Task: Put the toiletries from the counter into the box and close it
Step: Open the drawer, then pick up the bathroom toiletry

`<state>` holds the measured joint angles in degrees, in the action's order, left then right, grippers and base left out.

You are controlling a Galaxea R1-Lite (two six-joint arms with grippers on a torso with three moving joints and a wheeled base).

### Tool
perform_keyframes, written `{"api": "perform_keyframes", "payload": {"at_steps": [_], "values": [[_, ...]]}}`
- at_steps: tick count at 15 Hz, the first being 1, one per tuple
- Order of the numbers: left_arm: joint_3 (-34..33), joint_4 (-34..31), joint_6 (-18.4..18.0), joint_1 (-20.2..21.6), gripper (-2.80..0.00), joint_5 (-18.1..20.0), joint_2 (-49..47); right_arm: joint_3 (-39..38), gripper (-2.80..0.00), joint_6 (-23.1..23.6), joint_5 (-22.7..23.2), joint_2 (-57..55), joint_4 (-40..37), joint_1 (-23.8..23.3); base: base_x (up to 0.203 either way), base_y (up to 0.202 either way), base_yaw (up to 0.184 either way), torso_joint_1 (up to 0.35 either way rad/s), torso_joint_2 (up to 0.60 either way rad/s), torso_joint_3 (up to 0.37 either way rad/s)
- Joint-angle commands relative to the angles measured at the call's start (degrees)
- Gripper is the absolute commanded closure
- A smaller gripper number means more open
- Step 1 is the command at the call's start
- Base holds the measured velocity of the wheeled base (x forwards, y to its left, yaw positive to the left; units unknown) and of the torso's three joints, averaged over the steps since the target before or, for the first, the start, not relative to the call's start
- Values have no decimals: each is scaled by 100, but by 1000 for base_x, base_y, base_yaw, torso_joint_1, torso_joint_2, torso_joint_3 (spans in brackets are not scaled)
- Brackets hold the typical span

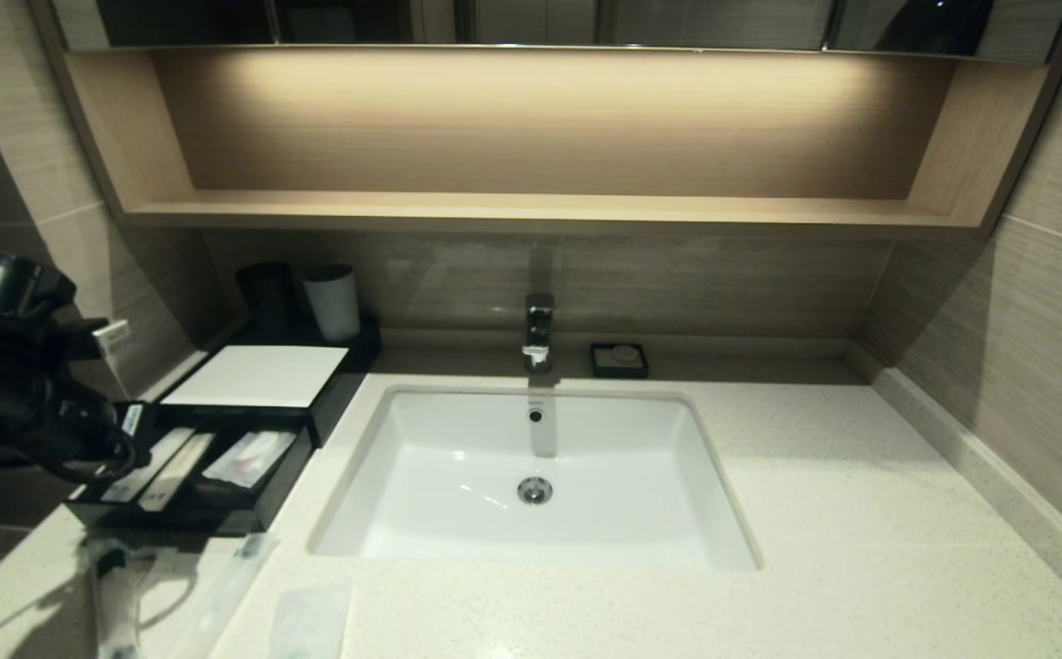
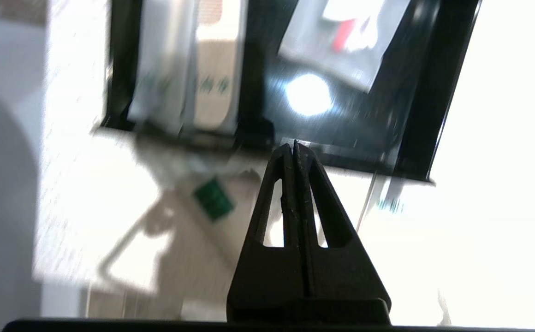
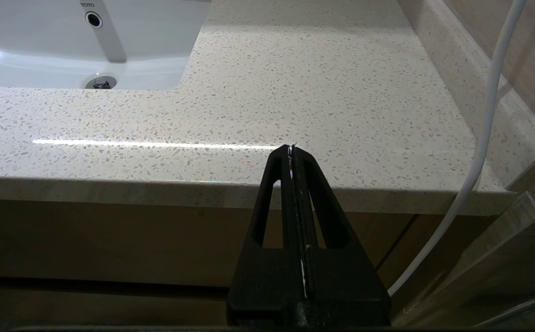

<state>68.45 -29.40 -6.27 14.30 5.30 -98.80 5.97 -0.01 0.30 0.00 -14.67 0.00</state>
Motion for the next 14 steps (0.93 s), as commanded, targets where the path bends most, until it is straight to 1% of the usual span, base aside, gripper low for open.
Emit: {"api": "perform_keyframes", "payload": {"at_steps": [1,2,3,5,8,9,11,12,13,14], "values": [[84,-989,133,-17,0,-198,618,0,0,1,5,0,-10,0,0,0,0,0,0,0],[35,-1329,412,-37,0,-222,752,0,0,1,-1,0,-10,0,0,0,0,0,0,0],[-75,-1495,637,-53,0,-233,816,0,0,1,-3,0,-10,0,0,0,0,0,0,0],[-417,-1532,738,-51,0,-239,858,0,0,1,-3,0,-10,0,0,0,0,0,0,0],[-1143,-1490,751,-47,0,-231,1122,0,0,1,5,0,-10,4,0,0,0,0,0,0],[-1250,-1473,747,-49,0,-231,1268,0,0,1,5,0,-10,0,0,0,0,0,0,0],[-1186,-1455,754,-58,0,-231,1550,0,0,1,5,0,-10,0,0,0,0,0,0,0],[-1157,-1499,827,-59,0,-209,1656,0,0,1,5,0,-10,3,0,0,0,0,0,0],[-1186,-1526,993,-59,0,-188,1656,0,0,1,5,0,-10,7,0,0,0,0,0,0],[-1230,-1529,1278,-61,0,-112,1625,0,0,1,5,0,-10,0,0,0,0,0,0,0]]}}
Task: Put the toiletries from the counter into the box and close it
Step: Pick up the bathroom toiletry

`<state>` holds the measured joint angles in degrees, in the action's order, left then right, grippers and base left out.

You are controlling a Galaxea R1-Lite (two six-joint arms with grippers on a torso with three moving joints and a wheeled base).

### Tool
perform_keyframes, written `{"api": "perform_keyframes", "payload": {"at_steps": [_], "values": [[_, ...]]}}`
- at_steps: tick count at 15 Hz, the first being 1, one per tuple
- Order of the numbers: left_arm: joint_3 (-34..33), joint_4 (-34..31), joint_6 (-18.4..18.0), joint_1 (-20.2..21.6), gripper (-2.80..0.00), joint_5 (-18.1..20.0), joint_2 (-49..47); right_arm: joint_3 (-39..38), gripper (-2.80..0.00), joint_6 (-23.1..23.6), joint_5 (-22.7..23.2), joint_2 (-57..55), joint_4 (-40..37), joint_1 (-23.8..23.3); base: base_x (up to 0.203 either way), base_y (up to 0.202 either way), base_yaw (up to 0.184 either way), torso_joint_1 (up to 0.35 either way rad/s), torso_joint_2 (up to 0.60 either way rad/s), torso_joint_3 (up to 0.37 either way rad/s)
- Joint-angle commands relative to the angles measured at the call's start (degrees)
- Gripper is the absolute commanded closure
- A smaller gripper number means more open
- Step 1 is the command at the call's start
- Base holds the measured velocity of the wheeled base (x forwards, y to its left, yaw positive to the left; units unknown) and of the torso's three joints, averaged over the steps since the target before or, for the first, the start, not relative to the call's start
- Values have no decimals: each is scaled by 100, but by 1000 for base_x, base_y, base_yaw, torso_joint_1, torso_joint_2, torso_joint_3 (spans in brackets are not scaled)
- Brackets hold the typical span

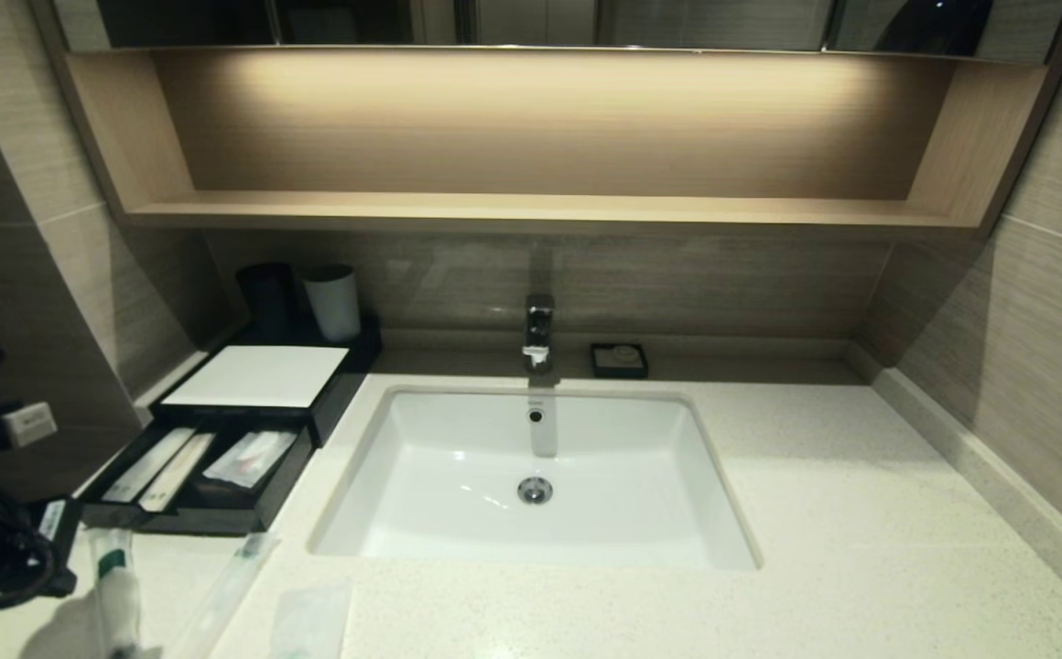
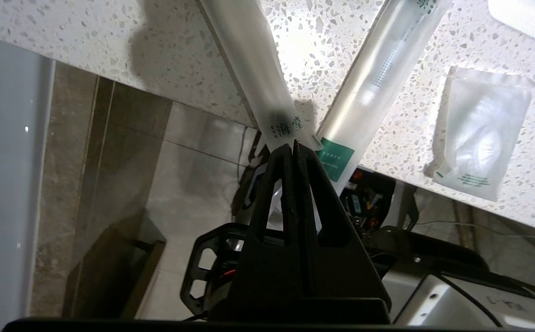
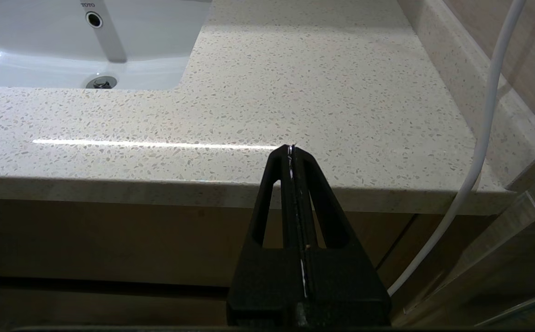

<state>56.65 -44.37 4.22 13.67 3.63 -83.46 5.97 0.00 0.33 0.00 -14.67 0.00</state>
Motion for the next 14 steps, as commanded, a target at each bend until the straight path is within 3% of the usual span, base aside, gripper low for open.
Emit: {"api": "perform_keyframes", "payload": {"at_steps": [1,3,4,5,10,14], "values": [[-146,11,335,-16,0,183,52,0,0,0,2,0,-10,0,0,0,0,0,0,0],[-152,57,335,-22,0,205,-54,0,0,0,2,0,-10,0,0,0,0,0,0,0],[-161,91,341,-1,-246,191,-117,0,0,0,2,0,-10,1,0,0,0,0,0,0],[-149,131,353,47,-280,175,-221,0,0,0,2,0,-10,0,0,0,0,0,0,0],[-246,247,175,699,-280,155,-462,0,0,0,2,0,-10,2,0,0,0,0,0,0],[-304,274,73,787,-280,173,-595,0,0,0,2,0,-10,0,0,0,0,0,0,0]]}}
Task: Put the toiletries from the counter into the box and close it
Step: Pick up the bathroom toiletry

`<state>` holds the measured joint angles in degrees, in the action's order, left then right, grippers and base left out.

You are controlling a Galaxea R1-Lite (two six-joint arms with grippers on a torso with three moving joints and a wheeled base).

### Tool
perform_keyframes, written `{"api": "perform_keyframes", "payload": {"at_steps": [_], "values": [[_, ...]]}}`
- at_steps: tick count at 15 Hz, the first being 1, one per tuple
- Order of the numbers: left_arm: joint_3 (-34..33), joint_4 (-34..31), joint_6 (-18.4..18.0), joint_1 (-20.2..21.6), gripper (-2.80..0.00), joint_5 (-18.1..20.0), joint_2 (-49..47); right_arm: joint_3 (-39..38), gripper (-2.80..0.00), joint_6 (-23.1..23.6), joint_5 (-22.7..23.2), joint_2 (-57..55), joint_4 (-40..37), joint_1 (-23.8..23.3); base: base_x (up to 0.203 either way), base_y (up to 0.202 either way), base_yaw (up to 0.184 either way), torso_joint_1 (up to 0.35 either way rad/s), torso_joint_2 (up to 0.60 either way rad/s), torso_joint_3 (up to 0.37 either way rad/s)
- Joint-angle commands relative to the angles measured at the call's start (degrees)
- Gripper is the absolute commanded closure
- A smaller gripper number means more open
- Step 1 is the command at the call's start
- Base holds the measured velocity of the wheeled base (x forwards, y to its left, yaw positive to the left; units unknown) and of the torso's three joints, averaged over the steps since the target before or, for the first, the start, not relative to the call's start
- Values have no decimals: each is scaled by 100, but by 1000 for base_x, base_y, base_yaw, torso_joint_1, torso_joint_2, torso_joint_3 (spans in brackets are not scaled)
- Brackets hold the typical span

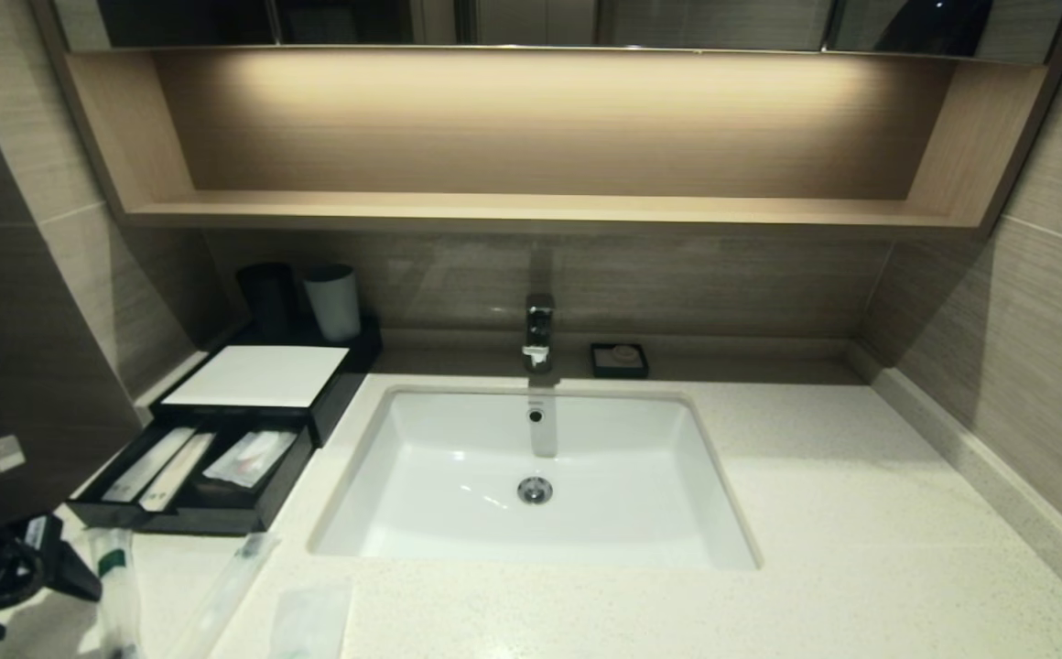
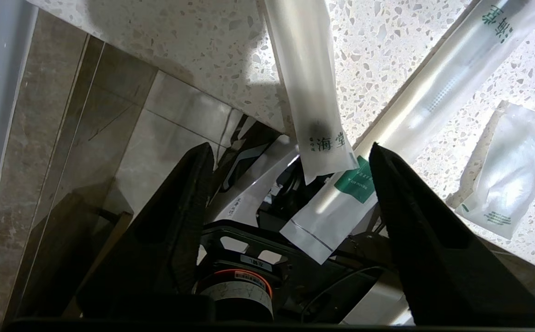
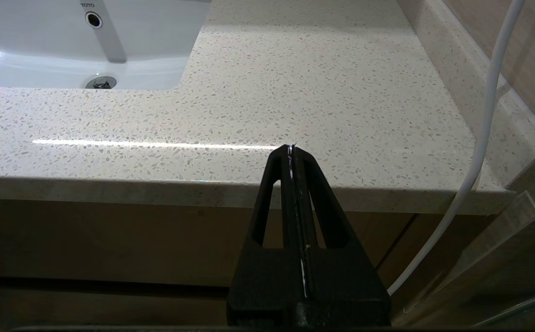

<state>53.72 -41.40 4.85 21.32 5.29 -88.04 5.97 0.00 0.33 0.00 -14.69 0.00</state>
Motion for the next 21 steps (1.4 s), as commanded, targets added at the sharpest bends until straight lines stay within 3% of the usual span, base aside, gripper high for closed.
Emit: {"api": "perform_keyframes", "payload": {"at_steps": [1,3,5,7,11,19,20,21], "values": [[-14,7,45,21,-280,13,-253,0,0,0,2,0,-8,1,0,0,0,0,0,0],[-141,403,173,21,-280,25,-605,0,0,0,2,0,-8,0,0,0,0,0,0,0],[-397,1385,556,9,-280,24,-1034,0,0,0,2,0,-8,0,0,0,0,0,0,0],[-489,1870,984,-64,-280,2,-1338,0,0,0,1,0,-8,0,0,0,0,0,0,0],[-423,1774,1355,-388,-280,-1,-1289,0,0,0,-6,0,-8,0,0,0,0,0,0,0],[-477,1786,1379,-515,-280,-2,-1402,0,0,0,2,0,-8,0,0,0,0,0,0,0],[-487,1795,1369,-515,0,-3,-1427,0,0,0,2,0,-8,0,0,0,0,0,0,0],[-512,1819,1369,-515,0,-2,-1444,0,0,0,-2,0,-8,0,0,0,0,0,0,0]]}}
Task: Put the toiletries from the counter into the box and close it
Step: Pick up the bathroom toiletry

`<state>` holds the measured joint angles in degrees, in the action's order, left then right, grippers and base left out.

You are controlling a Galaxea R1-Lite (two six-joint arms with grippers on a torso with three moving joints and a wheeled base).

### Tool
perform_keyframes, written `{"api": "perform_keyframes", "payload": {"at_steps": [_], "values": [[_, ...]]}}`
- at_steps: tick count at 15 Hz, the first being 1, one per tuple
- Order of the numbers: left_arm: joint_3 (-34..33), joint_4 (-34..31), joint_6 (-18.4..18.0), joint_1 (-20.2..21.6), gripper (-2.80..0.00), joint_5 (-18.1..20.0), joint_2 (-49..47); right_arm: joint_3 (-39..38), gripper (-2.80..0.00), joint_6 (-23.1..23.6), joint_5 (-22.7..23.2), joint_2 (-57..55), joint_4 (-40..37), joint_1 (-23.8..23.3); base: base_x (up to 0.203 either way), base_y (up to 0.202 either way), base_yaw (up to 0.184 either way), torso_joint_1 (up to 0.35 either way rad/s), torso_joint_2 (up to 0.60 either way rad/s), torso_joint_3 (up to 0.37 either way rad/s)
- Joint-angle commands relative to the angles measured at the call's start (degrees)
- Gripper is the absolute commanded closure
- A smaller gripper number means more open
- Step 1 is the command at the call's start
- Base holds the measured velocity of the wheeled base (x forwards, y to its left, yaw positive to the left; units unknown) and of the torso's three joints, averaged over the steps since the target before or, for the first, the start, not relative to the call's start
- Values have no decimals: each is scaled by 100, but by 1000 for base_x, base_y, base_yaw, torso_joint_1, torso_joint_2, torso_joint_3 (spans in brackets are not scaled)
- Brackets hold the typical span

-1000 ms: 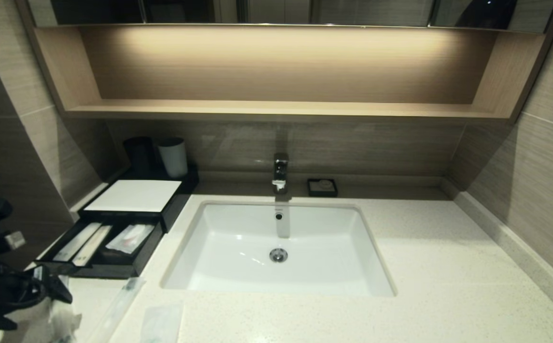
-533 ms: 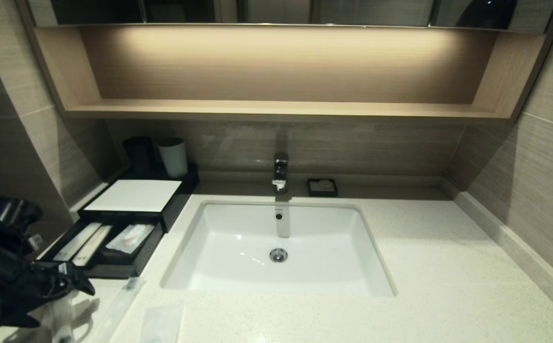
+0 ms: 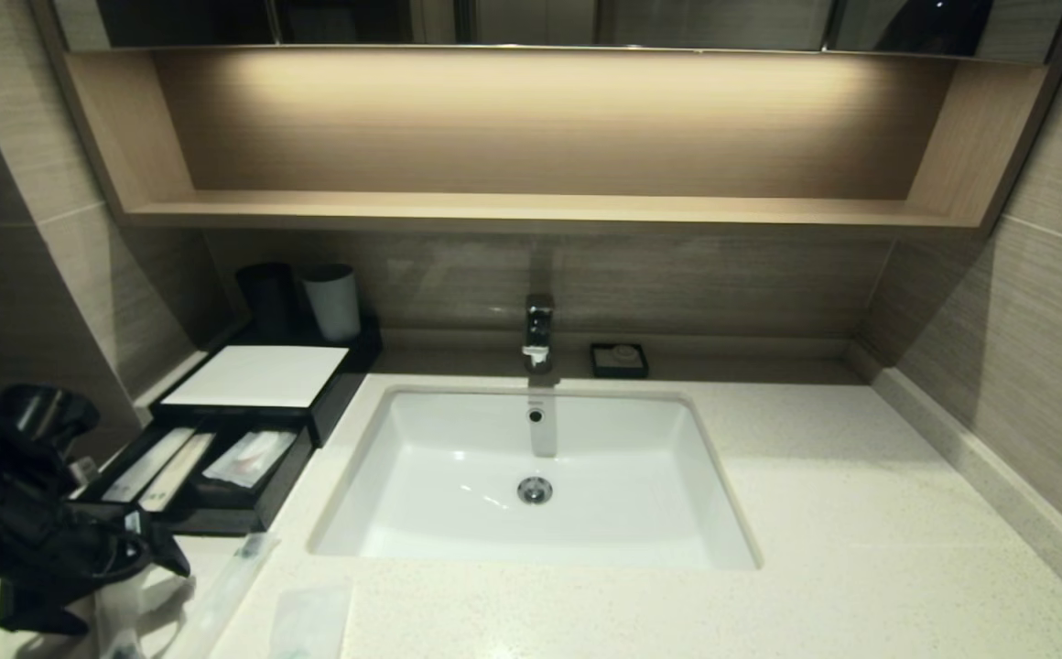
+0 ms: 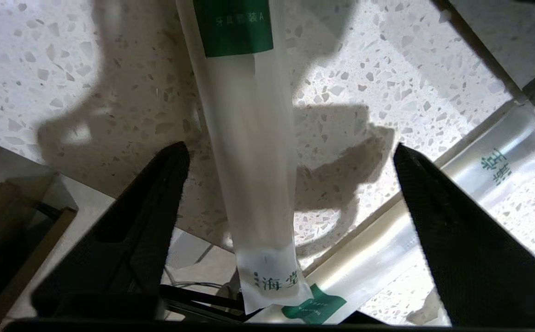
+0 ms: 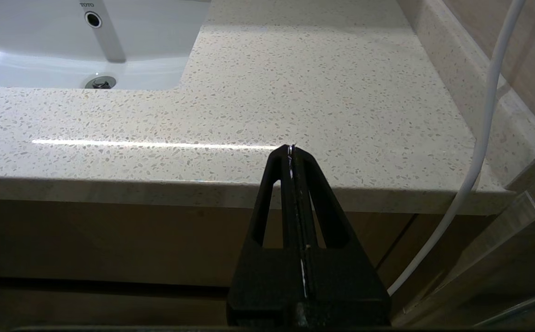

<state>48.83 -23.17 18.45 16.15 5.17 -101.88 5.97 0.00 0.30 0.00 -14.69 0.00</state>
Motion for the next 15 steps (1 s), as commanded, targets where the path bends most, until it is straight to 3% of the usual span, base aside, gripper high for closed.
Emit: {"api": "perform_keyframes", "payload": {"at_steps": [1,9,12,15], "values": [[-23,-3,0,2,0,10,-60,0,0,0,5,0,-8,0,0,0,0,0,0,0],[-44,-78,-53,-24,0,1,94,0,0,0,2,0,-8,0,0,0,0,0,0,0],[-143,-178,-59,-270,0,-18,409,0,0,0,5,0,-8,0,0,0,0,0,0,0],[35,-1019,2,-659,0,-150,1187,0,0,0,5,0,-8,0,0,0,0,0,0,0]]}}
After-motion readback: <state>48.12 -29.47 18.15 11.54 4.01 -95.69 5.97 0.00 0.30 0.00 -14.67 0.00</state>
